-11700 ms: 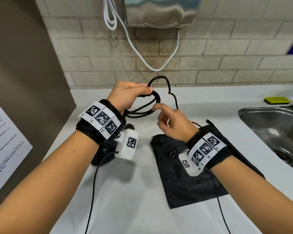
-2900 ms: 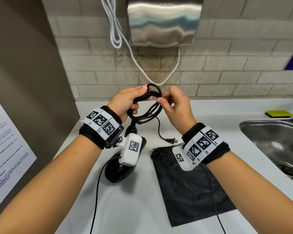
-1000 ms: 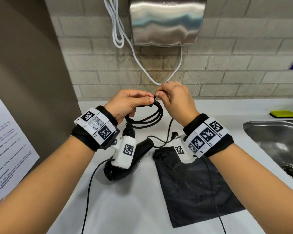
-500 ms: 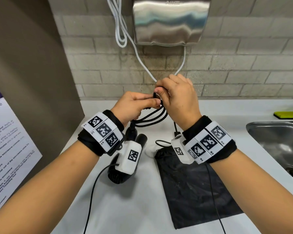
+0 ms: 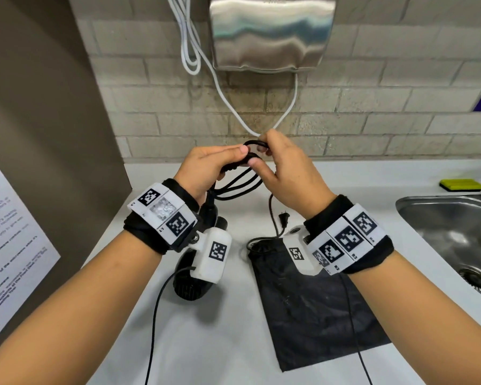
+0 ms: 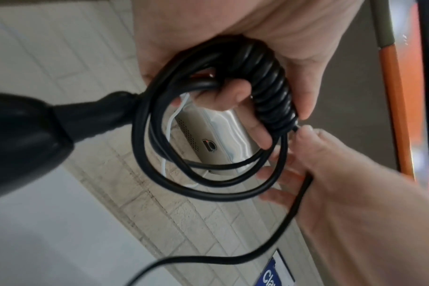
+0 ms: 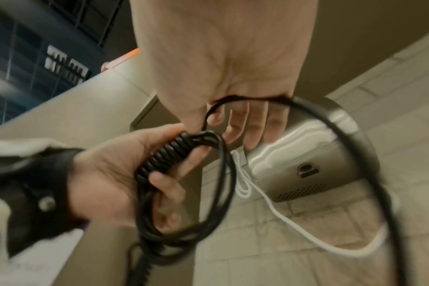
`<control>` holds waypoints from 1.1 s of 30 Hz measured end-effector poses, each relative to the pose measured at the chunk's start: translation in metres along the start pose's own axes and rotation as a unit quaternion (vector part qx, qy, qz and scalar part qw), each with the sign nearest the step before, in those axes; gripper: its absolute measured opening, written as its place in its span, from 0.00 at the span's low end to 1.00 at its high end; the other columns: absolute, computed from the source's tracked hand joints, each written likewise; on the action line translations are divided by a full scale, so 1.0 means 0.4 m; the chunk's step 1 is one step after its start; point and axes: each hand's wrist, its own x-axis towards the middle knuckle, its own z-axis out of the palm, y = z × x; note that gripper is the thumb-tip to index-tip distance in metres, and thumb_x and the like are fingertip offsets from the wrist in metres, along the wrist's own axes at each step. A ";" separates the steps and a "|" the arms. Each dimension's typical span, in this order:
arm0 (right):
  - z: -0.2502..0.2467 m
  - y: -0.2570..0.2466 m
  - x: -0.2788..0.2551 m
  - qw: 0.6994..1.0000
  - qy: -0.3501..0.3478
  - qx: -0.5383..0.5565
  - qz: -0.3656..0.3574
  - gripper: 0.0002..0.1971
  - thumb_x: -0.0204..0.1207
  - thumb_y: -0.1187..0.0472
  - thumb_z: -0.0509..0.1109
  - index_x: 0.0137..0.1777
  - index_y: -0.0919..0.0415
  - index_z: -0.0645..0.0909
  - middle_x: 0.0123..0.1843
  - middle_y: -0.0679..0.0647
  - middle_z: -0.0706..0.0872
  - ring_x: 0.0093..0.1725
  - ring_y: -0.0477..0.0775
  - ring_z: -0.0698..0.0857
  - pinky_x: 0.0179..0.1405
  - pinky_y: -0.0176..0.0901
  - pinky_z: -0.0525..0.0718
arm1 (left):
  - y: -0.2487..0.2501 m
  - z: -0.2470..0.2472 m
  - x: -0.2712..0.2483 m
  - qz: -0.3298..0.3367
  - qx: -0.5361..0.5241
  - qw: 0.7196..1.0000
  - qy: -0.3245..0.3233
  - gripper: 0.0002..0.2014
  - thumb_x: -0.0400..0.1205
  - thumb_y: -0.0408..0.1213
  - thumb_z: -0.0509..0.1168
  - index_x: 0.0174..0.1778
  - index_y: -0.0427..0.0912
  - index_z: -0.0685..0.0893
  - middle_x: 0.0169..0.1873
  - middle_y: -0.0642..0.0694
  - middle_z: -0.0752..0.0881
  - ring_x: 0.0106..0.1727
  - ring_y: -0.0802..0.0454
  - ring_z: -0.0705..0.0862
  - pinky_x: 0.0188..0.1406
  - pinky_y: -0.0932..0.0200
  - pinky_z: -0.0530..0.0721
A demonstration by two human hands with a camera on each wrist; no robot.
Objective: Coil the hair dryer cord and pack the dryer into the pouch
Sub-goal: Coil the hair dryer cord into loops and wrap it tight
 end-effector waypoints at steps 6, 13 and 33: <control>0.011 -0.005 0.003 0.989 0.019 0.145 0.015 0.09 0.79 0.64 0.65 0.55 0.67 0.72 0.41 0.63 0.86 0.37 0.58 0.84 0.39 0.53 0.81 | -0.008 -0.016 0.010 -0.054 -0.064 0.996 -0.029 0.14 0.79 0.42 0.64 0.31 0.48 0.90 0.30 0.53 0.88 0.19 0.61 0.66 0.26 0.64 0.63; 0.030 0.000 0.011 0.979 0.053 0.197 -0.009 0.02 0.78 0.67 0.63 0.47 0.61 0.73 0.37 0.45 0.83 0.32 0.34 0.82 0.33 0.27 0.78 | -0.007 -0.040 0.011 -0.048 -0.052 0.992 -0.101 0.10 0.72 0.46 0.65 0.42 0.46 0.87 0.36 0.54 0.90 0.19 0.59 0.73 0.43 0.54 0.83; 0.059 -0.031 0.000 0.982 0.099 0.158 0.027 0.11 0.82 0.60 0.54 0.47 0.65 0.76 0.36 0.50 0.84 0.36 0.46 0.82 0.35 0.36 0.77 | -0.009 -0.009 0.031 0.036 0.007 0.999 -0.004 0.10 0.84 0.36 0.58 0.50 0.48 0.86 0.26 0.53 0.88 0.13 0.60 0.60 0.15 0.70 0.57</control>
